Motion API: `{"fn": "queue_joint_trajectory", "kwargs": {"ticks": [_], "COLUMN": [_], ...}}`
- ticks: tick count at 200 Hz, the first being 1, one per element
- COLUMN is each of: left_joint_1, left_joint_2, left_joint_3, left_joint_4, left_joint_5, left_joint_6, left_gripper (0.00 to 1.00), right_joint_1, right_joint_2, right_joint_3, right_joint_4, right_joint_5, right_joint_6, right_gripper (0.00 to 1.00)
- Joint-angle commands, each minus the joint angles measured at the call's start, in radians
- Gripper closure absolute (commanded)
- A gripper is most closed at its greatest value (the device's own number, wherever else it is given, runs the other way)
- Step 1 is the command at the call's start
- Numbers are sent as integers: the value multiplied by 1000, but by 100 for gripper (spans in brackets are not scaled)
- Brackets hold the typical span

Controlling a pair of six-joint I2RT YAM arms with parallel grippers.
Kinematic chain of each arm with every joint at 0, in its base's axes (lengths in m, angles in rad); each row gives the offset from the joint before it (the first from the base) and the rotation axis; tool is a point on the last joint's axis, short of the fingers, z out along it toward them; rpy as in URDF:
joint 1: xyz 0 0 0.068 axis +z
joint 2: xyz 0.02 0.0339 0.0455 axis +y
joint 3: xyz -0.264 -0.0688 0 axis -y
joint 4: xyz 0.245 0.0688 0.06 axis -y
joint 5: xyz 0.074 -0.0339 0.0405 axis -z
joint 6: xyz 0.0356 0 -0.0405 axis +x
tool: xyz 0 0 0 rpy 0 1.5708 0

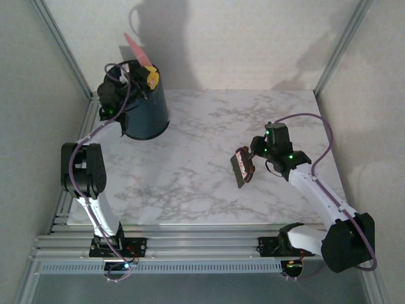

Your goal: Sweep away the paper scraps from the table

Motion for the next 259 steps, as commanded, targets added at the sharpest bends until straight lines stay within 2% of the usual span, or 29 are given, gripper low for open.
{"fn": "queue_joint_trajectory", "kwargs": {"ticks": [1, 35, 62, 87, 103, 144, 193, 230, 259], "left_joint_1": [8, -3, -38, -96, -138, -216, -328, -396, -452], "left_joint_2": [-47, -97, -94, -64, -38, 7, 51, 119, 179], "left_joint_3": [45, 184, 377, 514, 596, 704, 756, 789, 805], "left_joint_4": [-95, -573, -1003, -1251, -1392, -1579, -1750, -1857, -1930], "left_joint_5": [33, 34, -12, -40, -97, -248, -460, -550, -674], "left_joint_6": [145, 566, 924, 1146, 1260, 1424, 1618, 1705, 1760], "left_gripper": [93, 93, 93, 94, 94, 95, 95, 95, 95], "right_joint_1": [-6, -6, -6, -6, -6, -6, -6, -6, -6], "right_joint_2": [-24, -25, -24, -22, -24, -34, -48, -48, -50], "right_joint_3": [-5, -7, -7, -7, -5, -3, -5, -7, -5], "right_joint_4": [26, 28, 30, 31, 28, 18, 4, 2, 0], "right_joint_5": [-7, -8, -6, -4, -3, 5, 25, 27, 31], "right_joint_6": [5, 5, 4, 6, 5, 1, -7, -7, -8], "right_gripper": [100, 100, 100, 100, 100, 100, 100, 100, 100]}}
